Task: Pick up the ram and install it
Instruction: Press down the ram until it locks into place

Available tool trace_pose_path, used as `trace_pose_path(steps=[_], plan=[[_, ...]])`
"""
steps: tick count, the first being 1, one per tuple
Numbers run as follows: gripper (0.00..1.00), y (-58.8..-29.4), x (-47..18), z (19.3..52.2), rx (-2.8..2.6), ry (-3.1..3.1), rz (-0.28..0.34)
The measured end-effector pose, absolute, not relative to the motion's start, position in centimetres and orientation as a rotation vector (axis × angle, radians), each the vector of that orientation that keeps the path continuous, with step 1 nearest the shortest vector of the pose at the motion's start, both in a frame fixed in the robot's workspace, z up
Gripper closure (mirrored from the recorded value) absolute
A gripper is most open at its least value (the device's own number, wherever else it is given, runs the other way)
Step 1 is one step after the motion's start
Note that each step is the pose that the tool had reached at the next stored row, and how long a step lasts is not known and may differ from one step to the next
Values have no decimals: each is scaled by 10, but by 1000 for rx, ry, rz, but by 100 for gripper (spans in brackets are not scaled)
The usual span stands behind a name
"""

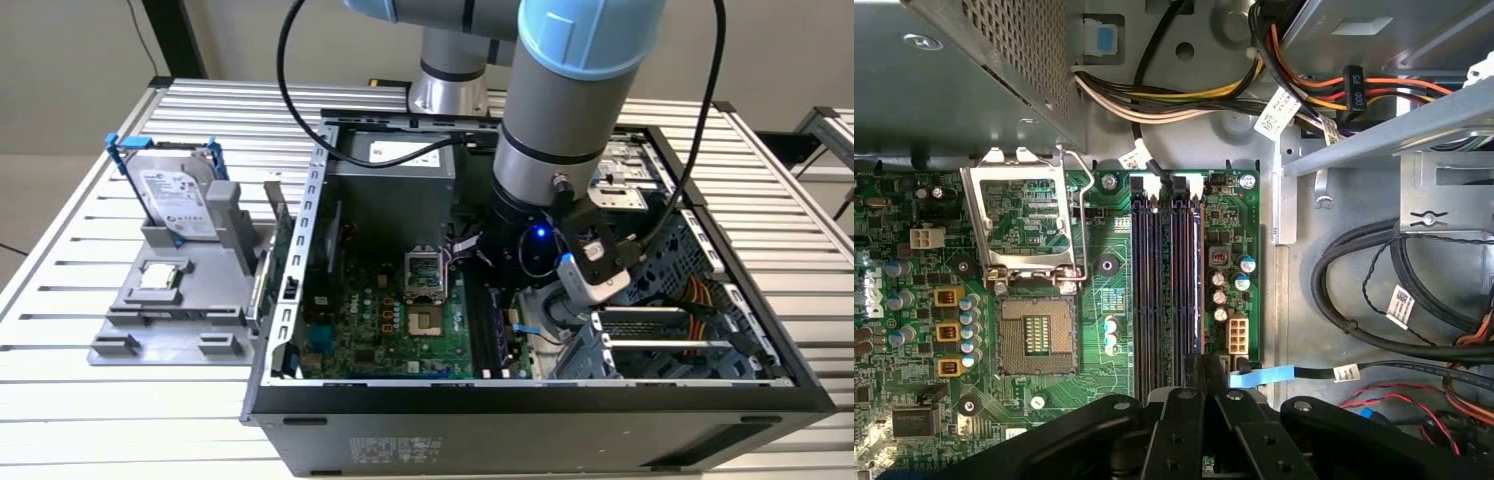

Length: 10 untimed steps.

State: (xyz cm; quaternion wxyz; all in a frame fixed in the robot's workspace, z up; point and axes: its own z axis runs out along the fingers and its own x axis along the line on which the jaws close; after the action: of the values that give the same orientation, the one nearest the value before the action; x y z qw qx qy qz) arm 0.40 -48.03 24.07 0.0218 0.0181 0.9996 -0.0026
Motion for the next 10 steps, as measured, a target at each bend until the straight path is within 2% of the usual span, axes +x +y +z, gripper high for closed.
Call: trace_pose_path(steps=[10], plan=[[100, -480, 4, 241, -44, 3098, -6]])
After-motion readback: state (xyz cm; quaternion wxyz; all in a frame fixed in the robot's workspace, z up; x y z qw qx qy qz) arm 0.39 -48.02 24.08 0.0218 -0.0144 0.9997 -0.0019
